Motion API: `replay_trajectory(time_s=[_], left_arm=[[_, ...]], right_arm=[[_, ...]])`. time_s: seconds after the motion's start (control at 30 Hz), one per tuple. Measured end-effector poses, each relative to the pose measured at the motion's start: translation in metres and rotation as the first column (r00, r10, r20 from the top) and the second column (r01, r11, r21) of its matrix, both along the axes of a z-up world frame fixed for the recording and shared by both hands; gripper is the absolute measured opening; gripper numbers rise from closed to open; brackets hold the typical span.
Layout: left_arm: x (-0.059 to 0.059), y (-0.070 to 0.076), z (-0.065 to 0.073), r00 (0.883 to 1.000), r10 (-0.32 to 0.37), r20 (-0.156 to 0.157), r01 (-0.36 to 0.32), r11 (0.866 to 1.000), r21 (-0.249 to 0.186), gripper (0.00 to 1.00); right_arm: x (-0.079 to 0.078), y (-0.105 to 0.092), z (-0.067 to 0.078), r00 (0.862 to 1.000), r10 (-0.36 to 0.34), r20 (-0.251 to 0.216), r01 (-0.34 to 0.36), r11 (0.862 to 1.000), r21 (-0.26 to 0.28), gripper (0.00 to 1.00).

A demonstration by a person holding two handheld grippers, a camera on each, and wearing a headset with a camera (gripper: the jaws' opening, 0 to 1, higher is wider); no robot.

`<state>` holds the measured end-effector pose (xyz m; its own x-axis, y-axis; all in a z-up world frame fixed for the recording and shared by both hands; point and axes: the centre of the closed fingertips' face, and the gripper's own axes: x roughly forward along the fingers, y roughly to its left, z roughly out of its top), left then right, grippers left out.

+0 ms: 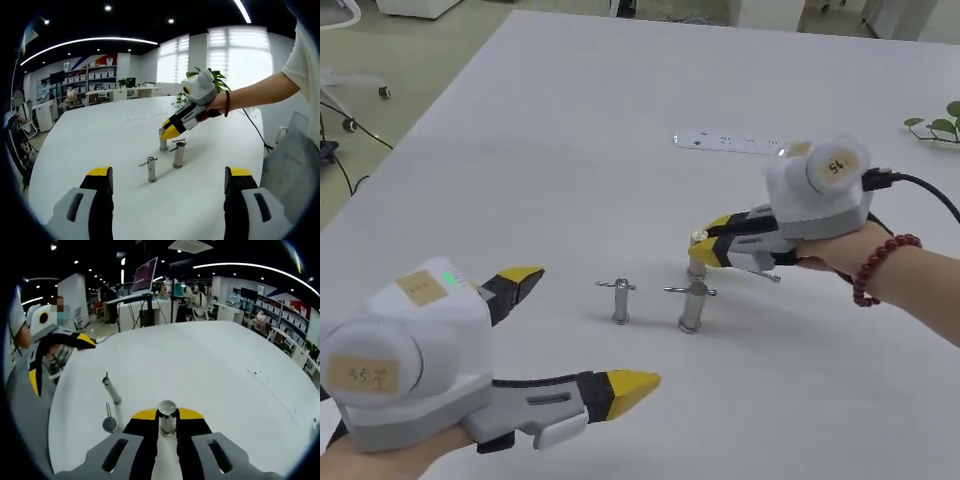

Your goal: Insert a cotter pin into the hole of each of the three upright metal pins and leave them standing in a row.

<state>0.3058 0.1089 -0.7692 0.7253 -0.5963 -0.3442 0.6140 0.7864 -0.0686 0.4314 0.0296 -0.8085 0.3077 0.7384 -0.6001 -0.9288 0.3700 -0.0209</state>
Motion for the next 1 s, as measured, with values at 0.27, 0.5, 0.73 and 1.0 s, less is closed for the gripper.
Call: replay_trajectory(time_s=[0.27, 0.5, 0.73, 1.0], left_arm=[[-0.001, -0.001, -0.001, 1.0, 0.0, -0.005, 0.0, 1.0, -0.001, 0.92], [-0.002, -0.005, -0.001, 1.0, -0.006, -0.002, 0.006, 1.0, 0.0, 0.91], [-0.003, -0.007, -0.001, 1.0, -0.01, 0.0, 0.01, 1.0, 0.004, 0.9], [-0.006, -0.009, -0.001, 1.0, -0.013, 0.001, 0.013, 1.0, 0.008, 0.9]], right_arm=[[-0.011, -0.024, 0.0, 1.0, 0.006, -0.009, -0.006, 1.0, 0.007, 0.12], [-0.027, -0.04, -0.001, 0.999, 0.049, -0.023, -0.049, 0.999, 0.005, 0.12], [-0.045, -0.05, 0.001, 0.994, 0.106, -0.037, -0.106, 0.994, 0.014, 0.12], [-0.073, -0.05, 0.005, 0.978, 0.204, -0.051, -0.202, 0.979, 0.028, 0.12]])
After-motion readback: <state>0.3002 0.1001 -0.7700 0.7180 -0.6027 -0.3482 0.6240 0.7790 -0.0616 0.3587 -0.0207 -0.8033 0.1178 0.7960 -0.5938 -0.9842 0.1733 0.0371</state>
